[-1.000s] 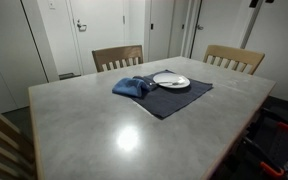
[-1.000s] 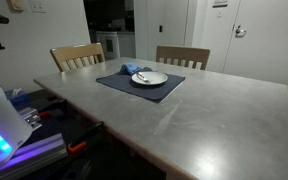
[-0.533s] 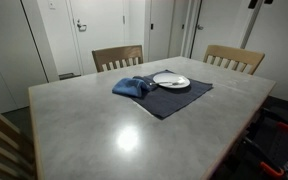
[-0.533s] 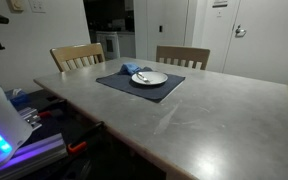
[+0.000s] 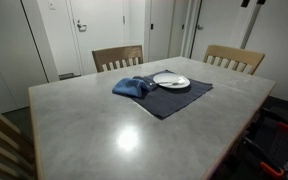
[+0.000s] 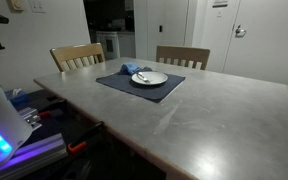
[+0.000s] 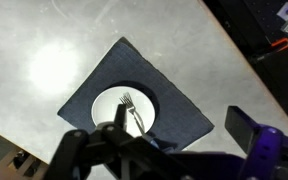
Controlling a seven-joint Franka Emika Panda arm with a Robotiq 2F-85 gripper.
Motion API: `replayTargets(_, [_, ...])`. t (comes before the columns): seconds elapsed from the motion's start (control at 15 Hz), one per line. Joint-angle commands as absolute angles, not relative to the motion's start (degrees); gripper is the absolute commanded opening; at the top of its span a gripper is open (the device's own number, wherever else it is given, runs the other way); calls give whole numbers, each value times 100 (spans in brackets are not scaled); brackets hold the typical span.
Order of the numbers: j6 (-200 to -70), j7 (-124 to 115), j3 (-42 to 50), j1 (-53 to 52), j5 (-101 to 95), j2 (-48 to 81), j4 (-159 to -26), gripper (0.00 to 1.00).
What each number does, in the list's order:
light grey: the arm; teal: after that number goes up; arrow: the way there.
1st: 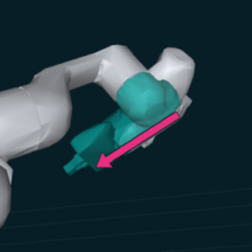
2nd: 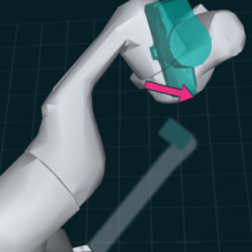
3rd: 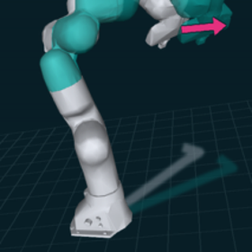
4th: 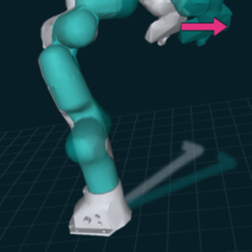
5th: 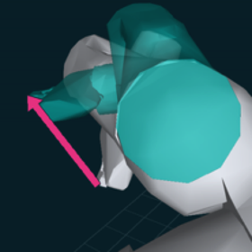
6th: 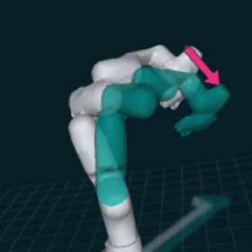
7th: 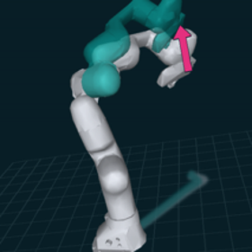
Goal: Take the fork off the plate then use the towel to wipe the plate
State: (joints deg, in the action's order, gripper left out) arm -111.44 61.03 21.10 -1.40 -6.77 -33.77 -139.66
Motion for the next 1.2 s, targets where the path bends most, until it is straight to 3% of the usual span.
replayTargets(0.0, [-11794,6413,1976,-80,-576,-3150,-14139,100])
replayTargets(1.13, [-13407,7460,1753,-314,394,-1705,-14265,100])
